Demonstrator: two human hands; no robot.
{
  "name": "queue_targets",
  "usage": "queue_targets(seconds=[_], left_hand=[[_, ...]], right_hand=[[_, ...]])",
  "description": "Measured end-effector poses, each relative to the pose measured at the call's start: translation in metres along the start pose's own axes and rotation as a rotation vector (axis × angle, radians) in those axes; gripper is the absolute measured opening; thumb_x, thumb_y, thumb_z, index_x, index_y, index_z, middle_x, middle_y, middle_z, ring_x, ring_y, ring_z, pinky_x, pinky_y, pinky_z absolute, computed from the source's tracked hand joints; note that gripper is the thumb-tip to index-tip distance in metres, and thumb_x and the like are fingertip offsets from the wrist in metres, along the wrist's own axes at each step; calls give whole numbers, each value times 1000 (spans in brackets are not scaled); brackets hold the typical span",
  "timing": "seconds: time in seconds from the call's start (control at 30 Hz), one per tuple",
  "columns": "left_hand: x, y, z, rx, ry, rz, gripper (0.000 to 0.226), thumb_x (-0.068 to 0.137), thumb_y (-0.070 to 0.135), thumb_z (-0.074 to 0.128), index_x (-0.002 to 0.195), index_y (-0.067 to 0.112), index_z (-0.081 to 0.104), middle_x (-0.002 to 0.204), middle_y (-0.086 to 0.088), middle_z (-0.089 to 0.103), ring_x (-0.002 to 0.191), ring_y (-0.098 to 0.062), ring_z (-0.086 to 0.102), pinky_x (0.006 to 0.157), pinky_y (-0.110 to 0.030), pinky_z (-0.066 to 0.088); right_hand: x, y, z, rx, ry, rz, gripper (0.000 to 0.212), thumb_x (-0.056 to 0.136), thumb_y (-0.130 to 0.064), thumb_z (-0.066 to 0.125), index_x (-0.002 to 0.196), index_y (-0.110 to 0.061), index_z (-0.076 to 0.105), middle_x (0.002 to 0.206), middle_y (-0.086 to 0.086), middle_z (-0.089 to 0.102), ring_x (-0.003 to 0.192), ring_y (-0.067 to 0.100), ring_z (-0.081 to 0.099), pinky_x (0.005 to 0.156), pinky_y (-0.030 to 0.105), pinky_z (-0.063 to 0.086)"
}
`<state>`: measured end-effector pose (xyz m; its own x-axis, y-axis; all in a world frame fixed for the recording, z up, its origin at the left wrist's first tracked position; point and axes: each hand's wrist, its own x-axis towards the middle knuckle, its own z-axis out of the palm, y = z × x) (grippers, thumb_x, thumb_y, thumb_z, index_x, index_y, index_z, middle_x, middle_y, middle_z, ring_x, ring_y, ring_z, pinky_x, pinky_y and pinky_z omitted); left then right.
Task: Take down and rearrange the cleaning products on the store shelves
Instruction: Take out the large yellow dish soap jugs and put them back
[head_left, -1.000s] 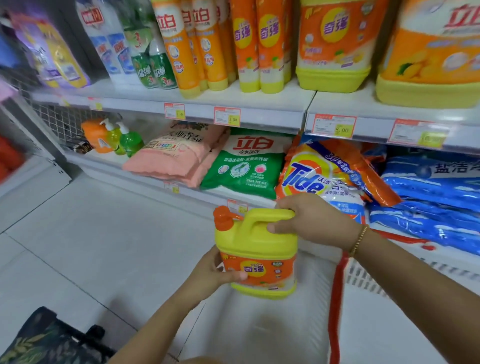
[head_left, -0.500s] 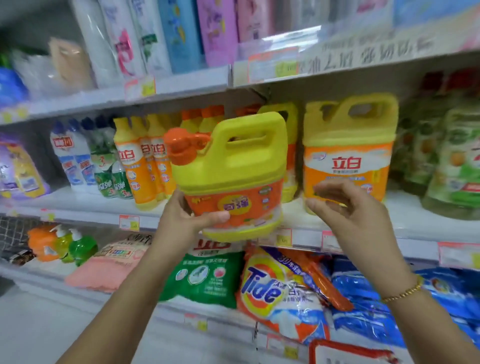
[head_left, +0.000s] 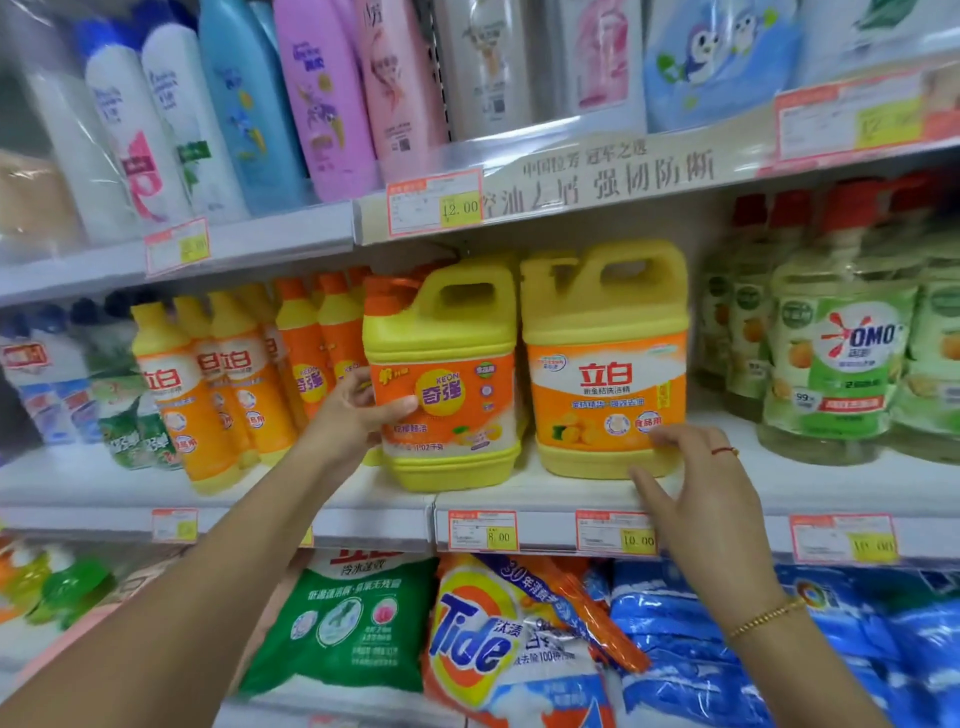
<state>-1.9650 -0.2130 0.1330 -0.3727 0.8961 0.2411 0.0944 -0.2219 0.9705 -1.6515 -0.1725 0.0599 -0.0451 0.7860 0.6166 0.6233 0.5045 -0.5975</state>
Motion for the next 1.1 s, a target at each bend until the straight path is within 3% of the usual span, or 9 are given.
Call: queue_targets(seconds=[0.2, 0.4, 0.6, 0.7, 0.77, 0.83, 0.93, 1.03, 1.1], left_hand=[[5, -13, -4, 77, -101, -22, 51, 74, 18, 68, 123, 18, 54, 105, 8, 71, 97, -7, 68, 84, -24, 53], [17, -15, 3, 96, -187, -96, 110, 30, 44, 97, 126, 16, 53, 117, -6, 68, 109, -22, 65, 92, -35, 51], [7, -18, 7, 142, -165, -84, 86, 48, 48, 90, 123, 23, 56, 117, 0, 69, 109, -18, 65, 93, -36, 52], [-18, -10, 22, 313, 54, -23, 56, 77, 27, 75, 128, 17, 55, 124, 3, 63, 109, -12, 60, 103, -35, 44], [-47, -8, 41, 413, 373, 147, 52, 83, 16, 73, 130, 15, 52, 123, 7, 56, 107, -6, 54, 94, -25, 42], [-75, -3, 66, 438, 486, 377, 40, 84, 8, 70, 119, 19, 56, 118, 6, 57, 101, -1, 56, 86, -17, 45], [-86, 6, 107, 405, 204, 427, 38, 81, -1, 69, 108, 24, 58, 110, 9, 61, 99, 5, 56, 86, -16, 50], [-80, 13, 140, 372, -34, 222, 66, 81, -1, 71, 137, 16, 43, 134, 5, 49, 122, -4, 45, 105, -26, 40], [-77, 13, 153, 285, -53, 126, 75, 81, -3, 71, 145, 11, 33, 144, -2, 43, 133, -13, 38, 107, -27, 34]], right_hand=[[0, 3, 3, -35, -4, 9, 39, 82, -24, 70, 116, -14, 56, 118, 8, 51, 105, 25, 51, 79, 32, 42], [1, 7, 4, 47, 31, 42, 49, 79, -21, 73, 122, -16, 50, 122, 8, 47, 105, 28, 55, 82, 42, 50], [28, 5, 3, 212, -30, 142, 76, 74, -30, 77, 136, -13, 35, 131, 9, 50, 116, 24, 52, 88, 35, 44], [42, 0, 5, 414, -76, 221, 86, 70, -38, 78, 140, -17, 31, 131, 3, 52, 109, 14, 50, 87, 31, 44], [47, 2, 6, 493, -118, 252, 93, 67, -39, 80, 142, -20, 29, 133, 2, 49, 111, 15, 50, 91, 35, 46], [51, 6, 5, 543, -160, 286, 103, 54, -45, 84, 140, -23, 32, 134, 2, 45, 116, 18, 49, 96, 39, 46], [53, 10, 0, 599, -241, 265, 105, 36, -52, 86, 129, -29, 42, 126, -1, 44, 113, 19, 52, 96, 42, 49], [48, 8, -2, 696, -223, 213, 93, 40, -41, 90, 119, -28, 43, 118, -3, 57, 107, 15, 57, 88, 37, 53], [42, 5, -4, 728, -156, 176, 86, 44, -30, 91, 116, -27, 44, 108, -11, 59, 100, 8, 58, 81, 29, 52]])
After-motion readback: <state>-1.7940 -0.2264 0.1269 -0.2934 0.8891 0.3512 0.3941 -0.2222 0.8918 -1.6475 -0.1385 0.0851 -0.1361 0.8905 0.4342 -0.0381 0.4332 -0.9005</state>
